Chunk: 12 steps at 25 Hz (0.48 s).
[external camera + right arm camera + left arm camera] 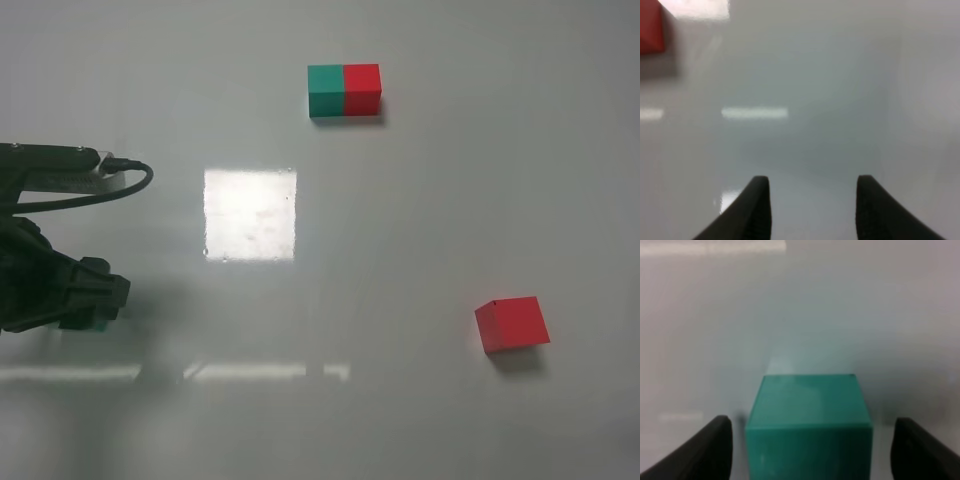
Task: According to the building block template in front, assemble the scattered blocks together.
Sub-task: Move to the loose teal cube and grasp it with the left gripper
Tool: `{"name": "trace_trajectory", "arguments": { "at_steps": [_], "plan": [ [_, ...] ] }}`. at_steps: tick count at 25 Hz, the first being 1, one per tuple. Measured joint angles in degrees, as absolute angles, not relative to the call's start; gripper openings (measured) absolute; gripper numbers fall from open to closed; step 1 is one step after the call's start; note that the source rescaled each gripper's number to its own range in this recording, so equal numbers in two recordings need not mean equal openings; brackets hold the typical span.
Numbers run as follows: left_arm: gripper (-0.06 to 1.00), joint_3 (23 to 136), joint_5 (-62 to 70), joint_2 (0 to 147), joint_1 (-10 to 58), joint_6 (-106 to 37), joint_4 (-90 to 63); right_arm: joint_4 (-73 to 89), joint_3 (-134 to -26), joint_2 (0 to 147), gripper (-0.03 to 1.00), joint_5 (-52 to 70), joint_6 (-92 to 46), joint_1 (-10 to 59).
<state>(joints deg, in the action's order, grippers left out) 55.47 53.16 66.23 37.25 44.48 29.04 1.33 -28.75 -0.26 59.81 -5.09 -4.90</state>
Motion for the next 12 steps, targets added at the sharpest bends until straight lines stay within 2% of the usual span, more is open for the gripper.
{"name": "trace_trajectory", "arguments": {
  "at_steps": [12],
  "plan": [
    [0.98, 52.2, 49.4, 66.3, 37.3, 47.8, 30.9, 1.3, -28.8, -0.3, 0.08, 59.8, -5.1, -4.9]
  ]
}}
